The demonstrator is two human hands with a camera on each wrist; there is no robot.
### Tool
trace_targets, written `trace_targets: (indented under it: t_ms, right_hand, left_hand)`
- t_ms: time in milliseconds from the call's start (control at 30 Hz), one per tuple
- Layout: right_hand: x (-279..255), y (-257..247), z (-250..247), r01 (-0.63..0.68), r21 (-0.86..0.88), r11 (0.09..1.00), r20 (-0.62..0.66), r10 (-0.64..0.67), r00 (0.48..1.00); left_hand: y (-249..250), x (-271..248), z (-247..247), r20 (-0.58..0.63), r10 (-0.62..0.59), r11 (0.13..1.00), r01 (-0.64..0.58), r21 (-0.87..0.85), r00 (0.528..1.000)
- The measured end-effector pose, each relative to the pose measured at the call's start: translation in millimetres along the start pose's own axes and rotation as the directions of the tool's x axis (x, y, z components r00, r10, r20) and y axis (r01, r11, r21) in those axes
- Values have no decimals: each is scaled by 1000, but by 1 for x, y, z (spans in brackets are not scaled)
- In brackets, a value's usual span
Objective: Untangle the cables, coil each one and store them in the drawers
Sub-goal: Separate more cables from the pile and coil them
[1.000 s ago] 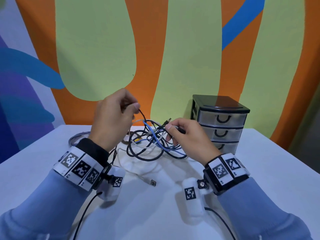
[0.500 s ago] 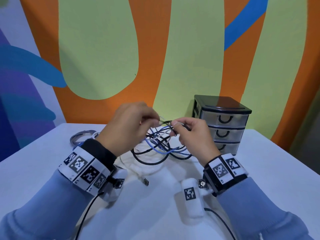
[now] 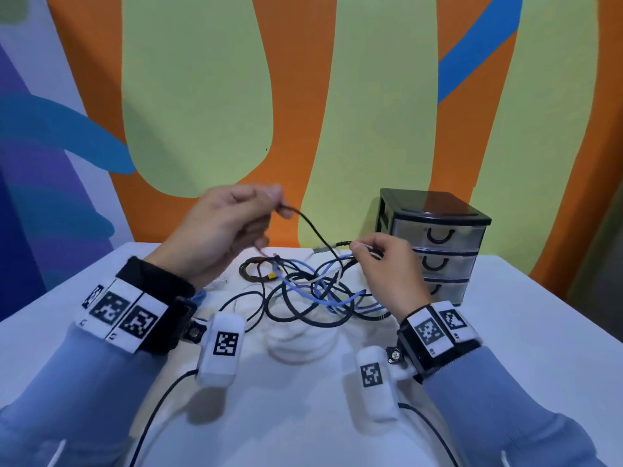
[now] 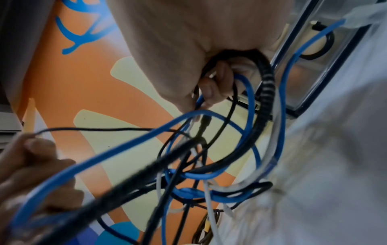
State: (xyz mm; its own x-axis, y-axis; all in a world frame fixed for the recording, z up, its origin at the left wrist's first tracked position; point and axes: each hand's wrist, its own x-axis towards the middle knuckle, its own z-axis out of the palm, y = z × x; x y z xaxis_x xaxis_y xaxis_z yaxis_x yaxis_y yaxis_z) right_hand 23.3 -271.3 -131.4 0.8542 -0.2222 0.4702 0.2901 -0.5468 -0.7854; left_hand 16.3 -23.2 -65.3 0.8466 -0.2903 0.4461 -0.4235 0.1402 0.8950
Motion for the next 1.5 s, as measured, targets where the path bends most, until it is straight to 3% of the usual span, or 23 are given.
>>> trace_targets:
  t_ms: [100, 167, 200, 267, 333, 367, 433, 500, 600, 667, 800, 933, 1067, 1167, 1267, 1333, 1400, 1500]
  right_hand:
    - [2, 3, 2, -39, -3, 999, 2, 39, 999]
    - [2, 3, 1, -53, -24, 998, -28, 52, 998]
    - [3, 4, 1, -51, -30, 998, -48, 50, 998]
    - [3, 3, 0, -40, -5, 999, -83, 39, 996]
    - [2, 1, 0, -19, 30, 999, -93, 21, 995]
    - [2, 0, 0, -5, 31, 1000, -95, 8, 995]
    - [2, -1, 0, 13, 7, 1000, -107, -12, 994]
    - [1, 3, 1, 4, -13, 1000, -98, -6, 995]
    - [0, 4, 3, -43, -42, 998, -64, 40, 997]
    - [-1, 2, 3, -52, -56, 997, -66, 48, 997]
    - [-3, -2, 1, -47, -3, 999, -17, 47, 999]
    - [-6, -15, -1, -75, 168, 983, 184, 44, 982]
    - [-12, -21, 1, -26, 105, 994, 420, -21, 907]
    - [-17, -29, 1, 16, 212, 977, 404, -103, 909]
    - [-19, -35, -1, 191, 250, 949, 350, -273, 896]
    - [-19, -33, 2, 300, 174, 938, 346, -343, 873]
    - [-14, -27, 6, 346, 60, 936, 302, -347, 888]
    - [-12, -21, 5, 358, -138, 923, 227, -323, 919]
  left_hand:
    - [6, 3, -7, -15, -12, 899, 4, -438, 1000]
    - [6, 2, -10, 65, -47, 870, 73, -487, 997]
    - [5, 2, -12, 84, -68, 920, 95, -379, 994]
    - [3, 0, -11, 101, -94, 994, 87, 66, 990]
    - [1, -3, -10, 157, -154, 897, 72, 435, 975]
    - [2, -5, -9, 184, -175, 872, 65, 486, 967]
    - [3, -7, -10, 212, -132, 947, 60, 316, 968]
    - [7, -7, -8, 194, -31, 999, 36, -25, 981]
    - [8, -4, -9, 122, 80, 954, -41, -296, 989]
    - [4, 0, -12, 57, 68, 920, -40, -390, 996]
    - [0, 6, -16, -77, -73, 929, 40, -367, 994]
    - [2, 4, -16, -84, -127, 990, 121, -68, 988]
    - [2, 3, -11, -89, -143, 975, 156, 157, 986]
    - [-1, 5, -5, -185, -148, 979, 171, 110, 971]
    - [1, 5, 3, -241, -107, 994, 95, -60, 965]
    - [6, 5, 5, -256, -22, 983, -26, -181, 966]
    - [13, 3, 5, -258, 56, 956, -126, -266, 965]
    - [23, -2, 6, -213, 67, 939, -134, -318, 975]
